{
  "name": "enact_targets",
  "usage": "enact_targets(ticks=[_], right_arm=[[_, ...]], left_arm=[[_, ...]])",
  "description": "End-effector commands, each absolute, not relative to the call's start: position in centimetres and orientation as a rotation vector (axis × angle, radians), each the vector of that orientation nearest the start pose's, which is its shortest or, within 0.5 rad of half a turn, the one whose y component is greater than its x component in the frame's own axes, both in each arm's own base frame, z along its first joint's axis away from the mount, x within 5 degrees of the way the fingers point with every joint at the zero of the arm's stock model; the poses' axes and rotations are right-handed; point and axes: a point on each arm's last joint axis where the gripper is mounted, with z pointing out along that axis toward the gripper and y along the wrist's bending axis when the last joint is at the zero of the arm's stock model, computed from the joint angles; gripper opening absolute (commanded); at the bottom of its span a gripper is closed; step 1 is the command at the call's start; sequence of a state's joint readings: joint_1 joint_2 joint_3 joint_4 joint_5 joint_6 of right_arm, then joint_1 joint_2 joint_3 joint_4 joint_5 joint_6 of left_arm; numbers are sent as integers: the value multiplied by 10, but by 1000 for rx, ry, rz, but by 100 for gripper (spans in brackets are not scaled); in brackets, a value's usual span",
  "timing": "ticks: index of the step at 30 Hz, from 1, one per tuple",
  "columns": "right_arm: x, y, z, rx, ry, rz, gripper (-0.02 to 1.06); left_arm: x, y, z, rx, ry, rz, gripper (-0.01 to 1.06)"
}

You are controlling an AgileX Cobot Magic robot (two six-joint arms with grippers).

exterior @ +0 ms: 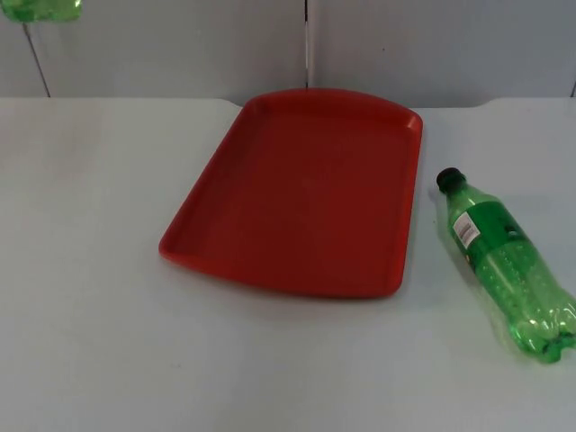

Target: Place the bottle upright on the tray.

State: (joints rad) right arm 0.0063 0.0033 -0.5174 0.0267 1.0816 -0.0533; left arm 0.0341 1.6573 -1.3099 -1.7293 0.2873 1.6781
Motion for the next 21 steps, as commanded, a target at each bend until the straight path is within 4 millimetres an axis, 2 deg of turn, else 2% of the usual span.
enact_targets(ticks=[1,2,4,10,12,16,17,18,21], right_arm=[[-8,2,280,-73,2043,4,105],[-8,2,280,-73,2043,4,105],[-8,2,280,-73,2043,4,105],[-8,2,280,-73,2043,4,105],[-8,2,280,-73,2043,4,105],[-8,2,280,-73,2043,4,105],[-8,2,280,-73,2043,4,105],[-8,2,280,-73,2043,4,105],[-8,2,280,-73,2043,4,105]], left_arm=[[400,-9,348,-70,1779,-211,0],[400,-6,351,-141,1779,-137,0],[401,-13,360,-210,1760,-79,0],[412,-37,372,-273,1709,-234,0],[419,-52,377,-268,1679,-185,0],[423,-64,377,-291,1600,-88,0],[422,-79,379,-243,1513,-56,0],[422,-79,379,-243,1513,-56,0],[426,-107,371,-72,1401,-70,0]])
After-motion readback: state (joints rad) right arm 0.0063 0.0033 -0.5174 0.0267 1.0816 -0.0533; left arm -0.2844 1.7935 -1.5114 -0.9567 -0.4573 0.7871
